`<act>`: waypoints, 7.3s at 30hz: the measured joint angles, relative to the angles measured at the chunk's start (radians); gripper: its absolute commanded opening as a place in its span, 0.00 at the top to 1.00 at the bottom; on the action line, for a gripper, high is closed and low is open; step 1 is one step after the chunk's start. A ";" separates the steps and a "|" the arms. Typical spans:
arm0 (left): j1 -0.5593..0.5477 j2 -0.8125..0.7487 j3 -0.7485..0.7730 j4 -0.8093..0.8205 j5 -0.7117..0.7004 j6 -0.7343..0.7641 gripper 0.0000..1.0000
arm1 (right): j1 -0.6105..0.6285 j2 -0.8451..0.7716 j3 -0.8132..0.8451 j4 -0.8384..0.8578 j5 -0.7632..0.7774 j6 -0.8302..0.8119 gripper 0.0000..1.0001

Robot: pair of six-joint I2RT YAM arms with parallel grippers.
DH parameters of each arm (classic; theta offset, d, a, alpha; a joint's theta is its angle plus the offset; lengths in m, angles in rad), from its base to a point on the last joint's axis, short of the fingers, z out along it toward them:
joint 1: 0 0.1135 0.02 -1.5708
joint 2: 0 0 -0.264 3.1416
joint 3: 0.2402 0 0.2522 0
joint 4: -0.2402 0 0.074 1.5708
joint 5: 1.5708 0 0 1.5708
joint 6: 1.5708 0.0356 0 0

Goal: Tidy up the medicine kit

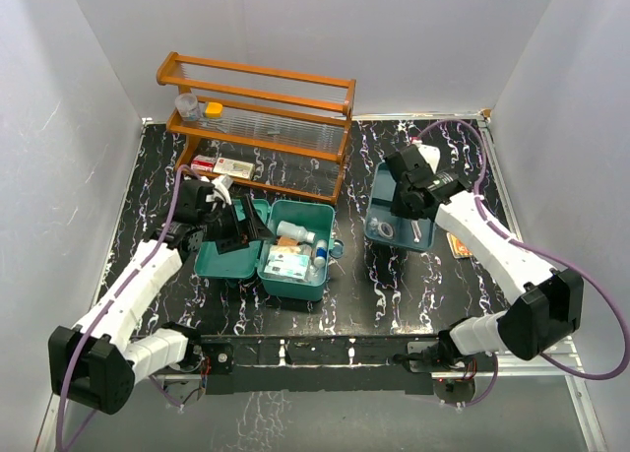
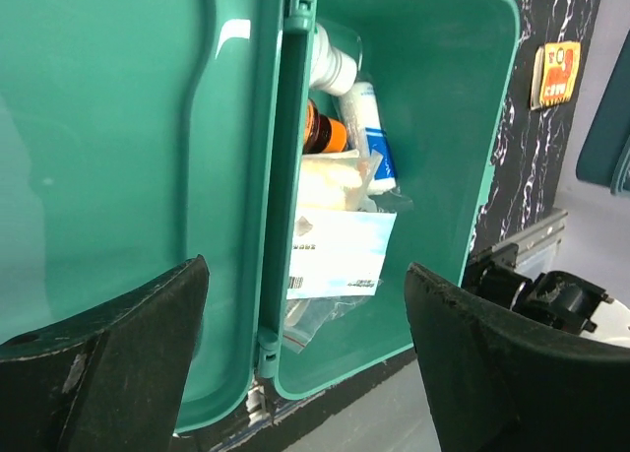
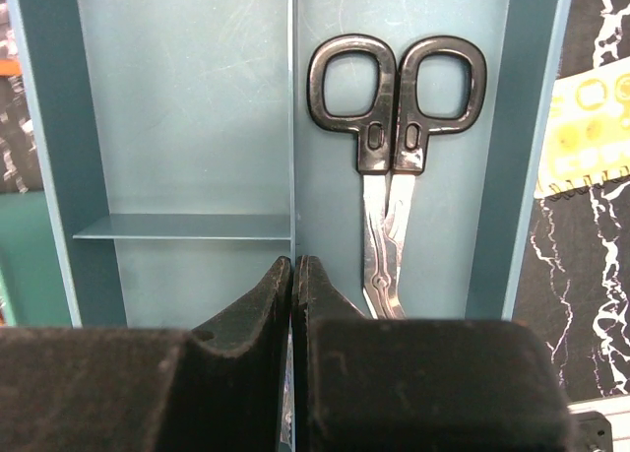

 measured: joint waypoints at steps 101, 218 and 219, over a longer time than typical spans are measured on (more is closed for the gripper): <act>0.000 -0.391 0.178 -0.256 -0.552 0.066 0.07 | 0.642 0.636 0.621 -0.276 0.078 0.508 1.00; 0.514 -0.039 0.110 0.063 0.436 -0.038 0.01 | 0.240 -0.087 -0.229 0.421 -0.210 0.320 0.48; 0.504 -0.041 0.110 0.067 0.442 -0.043 0.01 | 0.238 -0.087 -0.233 0.425 -0.214 0.323 0.48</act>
